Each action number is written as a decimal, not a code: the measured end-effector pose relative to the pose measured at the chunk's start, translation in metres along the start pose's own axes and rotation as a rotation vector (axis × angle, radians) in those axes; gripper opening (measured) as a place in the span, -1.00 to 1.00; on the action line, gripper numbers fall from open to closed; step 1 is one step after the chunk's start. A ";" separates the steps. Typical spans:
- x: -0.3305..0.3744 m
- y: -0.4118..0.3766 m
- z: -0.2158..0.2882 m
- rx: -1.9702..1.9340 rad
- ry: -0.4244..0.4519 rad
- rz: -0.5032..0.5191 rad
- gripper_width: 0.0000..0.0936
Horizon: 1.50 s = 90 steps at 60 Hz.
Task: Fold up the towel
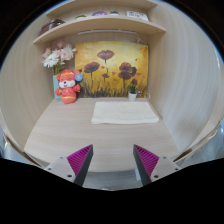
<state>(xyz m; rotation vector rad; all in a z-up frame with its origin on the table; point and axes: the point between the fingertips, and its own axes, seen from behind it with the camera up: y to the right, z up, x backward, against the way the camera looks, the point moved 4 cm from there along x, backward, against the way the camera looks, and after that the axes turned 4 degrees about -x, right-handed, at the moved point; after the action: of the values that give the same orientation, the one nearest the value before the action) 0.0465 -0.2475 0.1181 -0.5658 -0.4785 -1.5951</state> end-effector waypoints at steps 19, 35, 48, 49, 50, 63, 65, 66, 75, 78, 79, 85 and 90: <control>-0.154 -0.068 0.066 0.036 -0.061 0.033 0.67; -0.271 -0.095 0.091 0.072 -0.141 0.033 0.50; -0.282 -0.086 0.088 0.065 -0.140 -0.035 -0.15; -0.283 -0.085 0.088 0.068 -0.140 -0.039 -0.23; -0.283 -0.084 0.088 0.074 -0.143 -0.038 -0.32; -0.285 -0.077 0.092 0.121 -0.191 -0.003 -0.93; -0.284 -0.078 0.092 0.107 -0.198 0.010 -0.93; -0.283 -0.078 0.092 0.096 -0.205 0.014 -0.93; -0.253 -0.094 0.123 0.096 -0.188 0.084 -0.93; -0.239 -0.084 0.147 0.100 -0.156 0.070 -0.93; -0.235 -0.079 0.155 0.098 -0.146 0.056 -0.93; -0.215 -0.029 0.198 0.104 -0.084 -0.021 -0.93; -0.212 0.026 0.210 0.109 -0.064 -0.083 -0.92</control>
<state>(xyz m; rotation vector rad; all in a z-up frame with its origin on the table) 0.1029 0.0447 0.1531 -0.5209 -0.6404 -1.6220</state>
